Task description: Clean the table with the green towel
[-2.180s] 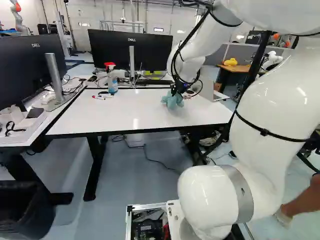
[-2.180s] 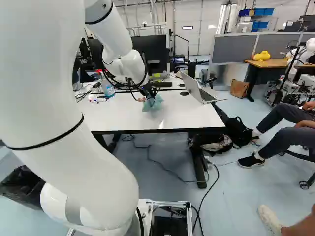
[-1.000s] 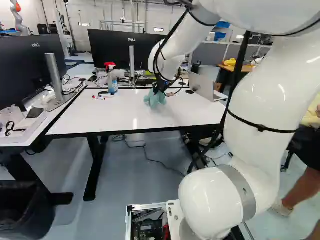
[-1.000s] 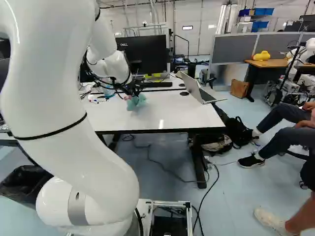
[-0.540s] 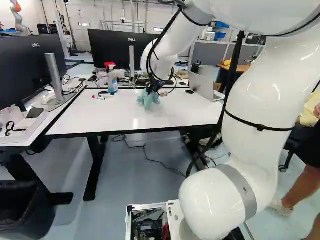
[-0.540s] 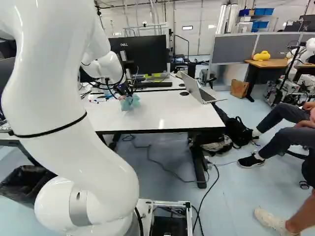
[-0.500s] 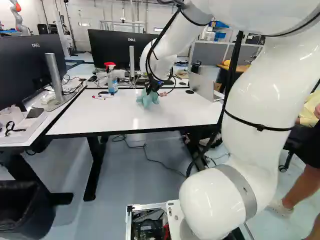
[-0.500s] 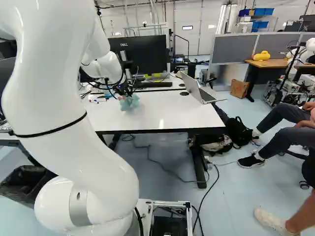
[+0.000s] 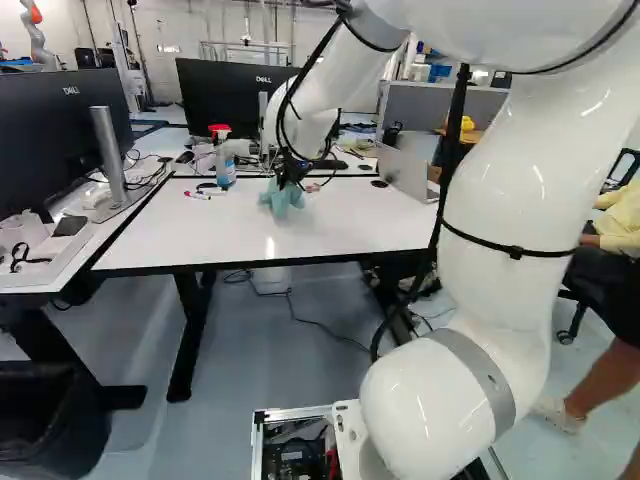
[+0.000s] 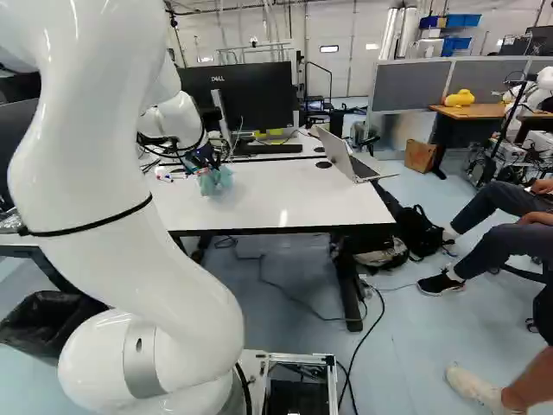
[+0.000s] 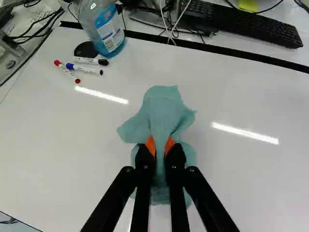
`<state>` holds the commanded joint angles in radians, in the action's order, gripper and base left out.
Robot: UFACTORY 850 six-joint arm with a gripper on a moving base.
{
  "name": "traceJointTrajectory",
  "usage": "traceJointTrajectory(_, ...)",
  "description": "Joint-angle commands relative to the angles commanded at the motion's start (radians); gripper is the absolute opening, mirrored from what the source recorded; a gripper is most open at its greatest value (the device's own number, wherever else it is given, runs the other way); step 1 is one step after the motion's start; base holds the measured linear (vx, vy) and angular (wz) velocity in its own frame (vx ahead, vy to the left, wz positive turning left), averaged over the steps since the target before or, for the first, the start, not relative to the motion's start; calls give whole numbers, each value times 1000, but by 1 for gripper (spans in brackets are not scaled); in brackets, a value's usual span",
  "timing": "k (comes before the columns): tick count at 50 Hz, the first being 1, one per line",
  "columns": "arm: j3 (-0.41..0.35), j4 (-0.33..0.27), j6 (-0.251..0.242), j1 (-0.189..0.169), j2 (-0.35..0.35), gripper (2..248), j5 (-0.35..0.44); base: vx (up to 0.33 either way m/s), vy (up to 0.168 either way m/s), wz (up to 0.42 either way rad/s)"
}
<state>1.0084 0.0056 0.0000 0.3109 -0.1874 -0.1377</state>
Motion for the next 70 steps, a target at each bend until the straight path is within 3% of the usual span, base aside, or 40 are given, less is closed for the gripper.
traceJointTrajectory(54, 86, 0, 0, 160, -74, 40, 0, 0, 0, 0)
traceJointTrajectory(66, 86, 0, 0, 161, -75, 40, 0, 0, 0, 0)
traceJointTrajectory(67, 86, 0, 0, 161, -75, 52, 0, 0, 0, 0)
traceJointTrajectory(70, 86, 0, 0, 161, -75, 52, 0, 0, 0, 0)
